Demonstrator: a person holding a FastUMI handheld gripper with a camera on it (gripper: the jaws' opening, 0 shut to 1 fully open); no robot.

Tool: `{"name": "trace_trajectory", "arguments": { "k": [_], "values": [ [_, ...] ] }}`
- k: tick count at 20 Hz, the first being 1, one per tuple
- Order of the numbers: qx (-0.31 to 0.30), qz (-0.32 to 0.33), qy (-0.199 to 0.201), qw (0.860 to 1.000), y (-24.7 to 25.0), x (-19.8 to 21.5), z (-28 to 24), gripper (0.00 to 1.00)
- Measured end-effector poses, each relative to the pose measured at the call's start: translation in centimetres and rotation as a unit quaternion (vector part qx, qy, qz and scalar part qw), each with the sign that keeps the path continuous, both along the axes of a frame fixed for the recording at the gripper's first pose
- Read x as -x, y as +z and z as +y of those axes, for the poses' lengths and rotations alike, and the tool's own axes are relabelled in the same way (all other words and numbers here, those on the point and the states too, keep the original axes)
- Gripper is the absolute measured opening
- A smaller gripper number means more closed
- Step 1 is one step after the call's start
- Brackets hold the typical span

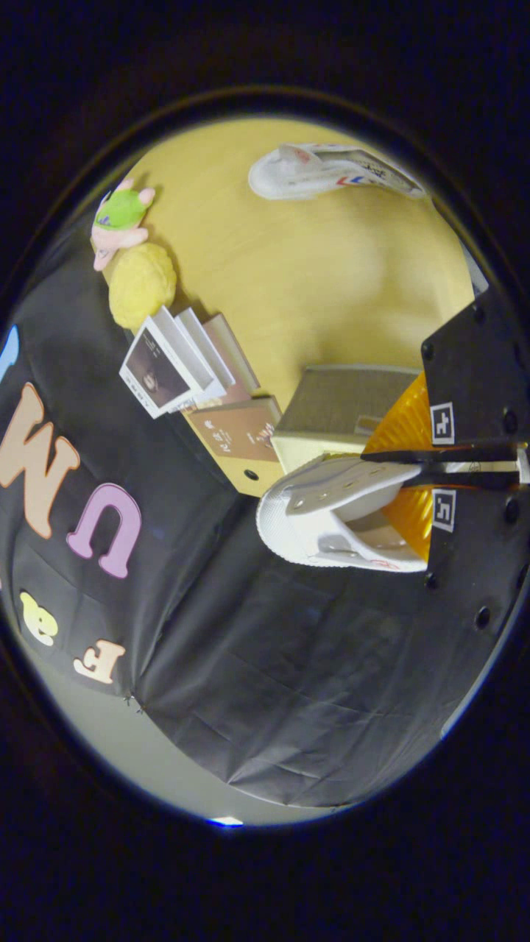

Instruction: Open the storage box then place both shoes into the box .Put the left shoe in first, then the right shoe, with the right side of both shoes facing outward in a uniform manner.

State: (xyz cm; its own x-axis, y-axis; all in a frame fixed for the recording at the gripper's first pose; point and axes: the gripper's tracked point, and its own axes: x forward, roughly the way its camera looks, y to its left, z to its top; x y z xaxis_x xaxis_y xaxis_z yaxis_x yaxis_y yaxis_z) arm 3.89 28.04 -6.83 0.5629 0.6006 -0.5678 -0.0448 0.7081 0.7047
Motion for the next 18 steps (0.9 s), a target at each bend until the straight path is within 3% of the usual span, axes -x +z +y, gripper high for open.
{"name": "trace_trajectory", "arguments": {
  "k": [4, 7, 11, 15, 18],
  "values": [
    [-0.009, 0.047, 0.001, 0.999, -1.5, -1.2, 6.1, 0.08],
    [0.023, 0.082, -0.018, 0.996, -4.0, -2.1, 8.6, 0.08],
    [0.115, 0.098, -0.074, 0.986, -7.2, -2.5, 8.6, 0.08],
    [0.158, 0.102, -0.145, 0.971, -8.8, -3.4, 8.8, 0.08],
    [0.179, 0.098, -0.148, 0.968, -9.6, -3.3, 9.9, 0.08]
  ]
}}
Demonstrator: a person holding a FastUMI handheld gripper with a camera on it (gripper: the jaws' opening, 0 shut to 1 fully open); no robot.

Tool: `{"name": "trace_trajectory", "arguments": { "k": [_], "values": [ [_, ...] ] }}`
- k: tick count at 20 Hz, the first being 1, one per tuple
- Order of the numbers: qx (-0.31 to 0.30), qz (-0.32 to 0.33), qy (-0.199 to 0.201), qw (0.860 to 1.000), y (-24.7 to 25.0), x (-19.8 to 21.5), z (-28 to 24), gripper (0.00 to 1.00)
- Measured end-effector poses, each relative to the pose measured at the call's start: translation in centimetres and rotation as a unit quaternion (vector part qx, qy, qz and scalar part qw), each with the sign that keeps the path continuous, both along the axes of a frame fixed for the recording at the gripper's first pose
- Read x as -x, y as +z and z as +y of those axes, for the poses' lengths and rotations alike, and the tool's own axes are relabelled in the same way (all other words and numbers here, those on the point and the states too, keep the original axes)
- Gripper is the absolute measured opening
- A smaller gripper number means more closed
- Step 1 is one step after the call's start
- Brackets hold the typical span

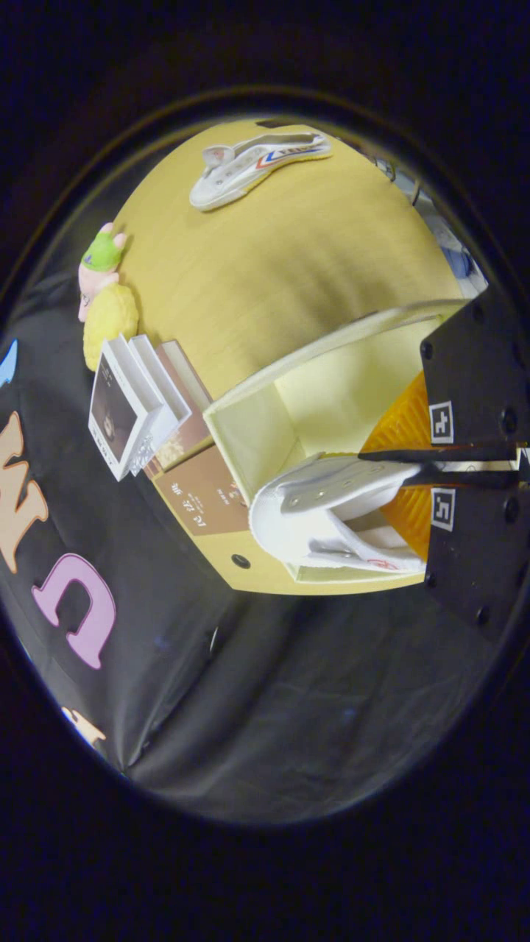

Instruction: Open the storage box then place both shoes into the box .Put the left shoe in first, then the right shoe, with the right side of both shoes facing outward in a uniform manner.

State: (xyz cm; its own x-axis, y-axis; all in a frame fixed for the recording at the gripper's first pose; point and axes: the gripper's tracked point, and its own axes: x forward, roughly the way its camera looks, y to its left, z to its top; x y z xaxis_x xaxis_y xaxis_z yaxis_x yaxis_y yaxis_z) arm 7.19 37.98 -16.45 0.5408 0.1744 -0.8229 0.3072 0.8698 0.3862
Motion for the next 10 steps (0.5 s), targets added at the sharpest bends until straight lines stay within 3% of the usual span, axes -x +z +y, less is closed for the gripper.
{"name": "trace_trajectory", "arguments": {
  "k": [4, 7, 10],
  "values": [
    [0.031, -0.009, -0.002, 0.999, -1.1, 0.8, 0.3, 0.08],
    [0.023, 0.026, 0.01, 0.999, -3.3, 2.7, 1.5, 0.08],
    [0.023, 0.032, 0.005, 0.999, -4.6, 1.6, 1.8, 0.08]
  ]
}}
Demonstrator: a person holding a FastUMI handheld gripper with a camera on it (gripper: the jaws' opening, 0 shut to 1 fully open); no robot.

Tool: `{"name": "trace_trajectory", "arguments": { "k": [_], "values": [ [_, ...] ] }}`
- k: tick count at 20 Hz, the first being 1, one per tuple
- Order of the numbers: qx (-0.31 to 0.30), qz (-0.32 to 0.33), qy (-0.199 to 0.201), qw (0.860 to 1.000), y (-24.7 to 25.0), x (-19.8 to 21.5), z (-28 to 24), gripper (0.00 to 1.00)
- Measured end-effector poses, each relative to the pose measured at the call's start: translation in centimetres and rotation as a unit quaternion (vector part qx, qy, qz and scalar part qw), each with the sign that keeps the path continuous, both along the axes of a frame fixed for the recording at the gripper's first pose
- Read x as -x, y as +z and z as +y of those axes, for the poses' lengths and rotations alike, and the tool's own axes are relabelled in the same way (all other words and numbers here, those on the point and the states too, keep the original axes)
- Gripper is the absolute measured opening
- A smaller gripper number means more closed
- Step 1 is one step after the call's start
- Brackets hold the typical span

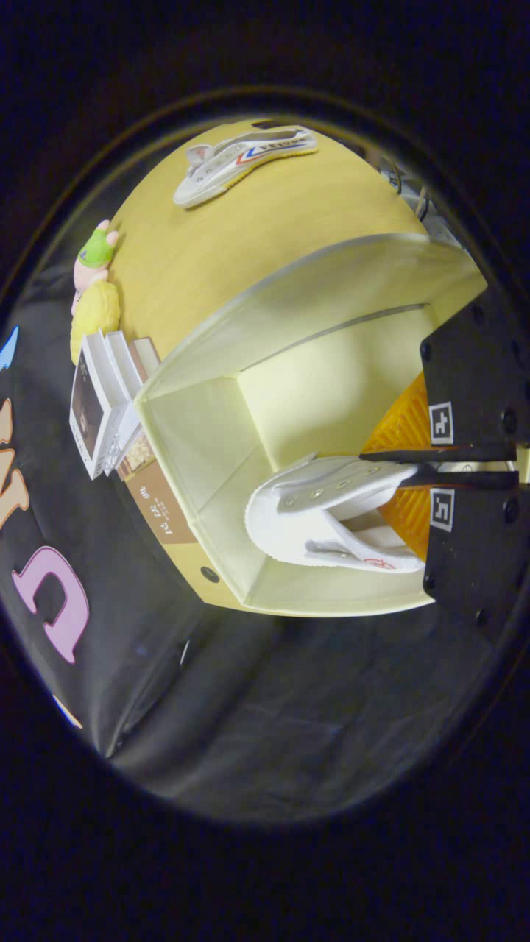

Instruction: Open the storage box then place both shoes into the box .Put the left shoe in first, then the right shoe, with the right side of both shoes facing outward in a uniform manner.

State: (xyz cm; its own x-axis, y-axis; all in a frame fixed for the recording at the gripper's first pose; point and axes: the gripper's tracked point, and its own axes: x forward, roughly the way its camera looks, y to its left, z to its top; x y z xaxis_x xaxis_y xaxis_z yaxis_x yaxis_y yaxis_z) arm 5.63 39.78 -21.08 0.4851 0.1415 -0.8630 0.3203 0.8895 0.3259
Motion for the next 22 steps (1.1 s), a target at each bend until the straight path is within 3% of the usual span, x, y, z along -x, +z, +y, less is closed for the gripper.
{"name": "trace_trajectory", "arguments": {
  "k": [4, 9, 13, 17, 22],
  "values": [
    [0.006, 0.029, 0.006, 1.0, -2.1, -0.2, 0.2, 0.08],
    [0.03, 0.044, 0.046, 0.998, -4.8, 0.2, 0.7, 0.13],
    [-0.039, 0.058, 0.08, 0.994, -2.7, 1.6, 2.7, 0.4],
    [-0.079, 0.013, 0.109, 0.991, 3.2, 1.7, 2.1, 0.67],
    [-0.12, -0.048, 0.193, 0.973, 11.7, 4.2, 0.5, 1.0]
  ]
}}
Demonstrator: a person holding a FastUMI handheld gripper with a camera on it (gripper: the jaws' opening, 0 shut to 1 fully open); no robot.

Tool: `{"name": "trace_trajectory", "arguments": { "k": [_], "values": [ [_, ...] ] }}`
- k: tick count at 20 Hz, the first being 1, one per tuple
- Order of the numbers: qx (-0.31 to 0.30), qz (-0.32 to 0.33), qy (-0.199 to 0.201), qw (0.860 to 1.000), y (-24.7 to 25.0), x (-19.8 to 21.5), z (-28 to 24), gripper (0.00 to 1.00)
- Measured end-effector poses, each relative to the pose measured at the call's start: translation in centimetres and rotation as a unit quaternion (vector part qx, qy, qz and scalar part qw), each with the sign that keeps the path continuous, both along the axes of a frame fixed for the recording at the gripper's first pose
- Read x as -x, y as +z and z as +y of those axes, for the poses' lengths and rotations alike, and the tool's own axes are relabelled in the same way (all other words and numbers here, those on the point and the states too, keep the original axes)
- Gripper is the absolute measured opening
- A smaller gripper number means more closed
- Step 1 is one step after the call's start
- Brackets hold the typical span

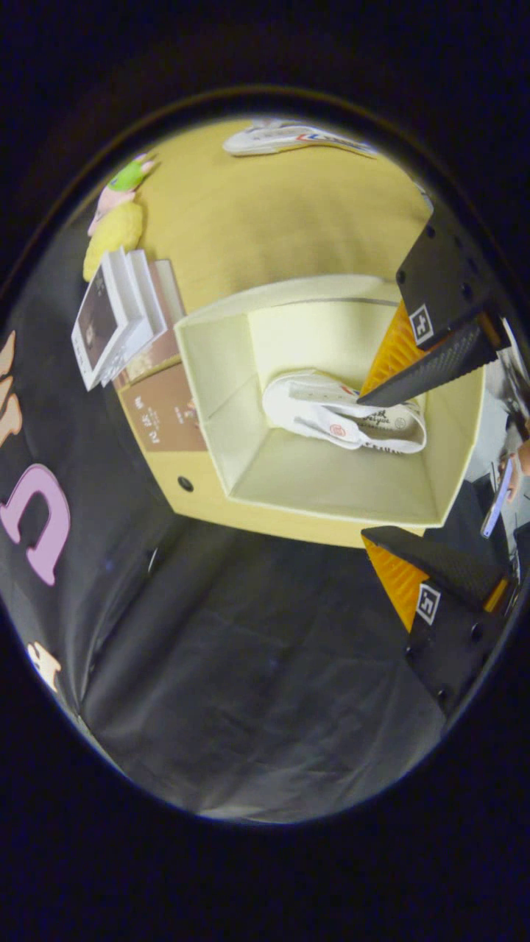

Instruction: Open the storage box then place both shoes into the box .Put the left shoe in first, then the right shoe, with the right side of both shoes facing outward in a uniform manner.

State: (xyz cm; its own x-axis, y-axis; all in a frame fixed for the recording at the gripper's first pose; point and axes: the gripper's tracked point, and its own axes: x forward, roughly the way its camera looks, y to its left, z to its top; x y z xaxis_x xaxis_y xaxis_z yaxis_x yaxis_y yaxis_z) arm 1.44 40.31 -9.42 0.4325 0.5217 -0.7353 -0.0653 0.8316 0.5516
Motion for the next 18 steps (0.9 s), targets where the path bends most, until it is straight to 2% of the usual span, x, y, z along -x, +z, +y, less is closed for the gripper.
{"name": "trace_trajectory", "arguments": {
  "k": [3, 6, 9, 11, 13, 16, 18],
  "values": [
    [-0.026, -0.056, 0.03, 0.998, 5.4, 2.4, -3.4, 1.0],
    [0.008, -0.109, 0.03, 0.994, 7.1, 4.2, -9.8, 1.0],
    [0.078, -0.146, 0.027, 0.986, 5.7, 6.0, -17.1, 1.0],
    [0.134, -0.184, 0.005, 0.974, 5.1, 6.4, -22.9, 1.0],
    [0.156, -0.209, -0.021, 0.965, 4.6, 7.2, -27.0, 0.99],
    [0.185, -0.207, -0.041, 0.96, 1.6, 8.5, -32.3, 0.99],
    [0.234, -0.206, -0.051, 0.949, 0.3, 9.0, -36.4, 0.99]
  ]
}}
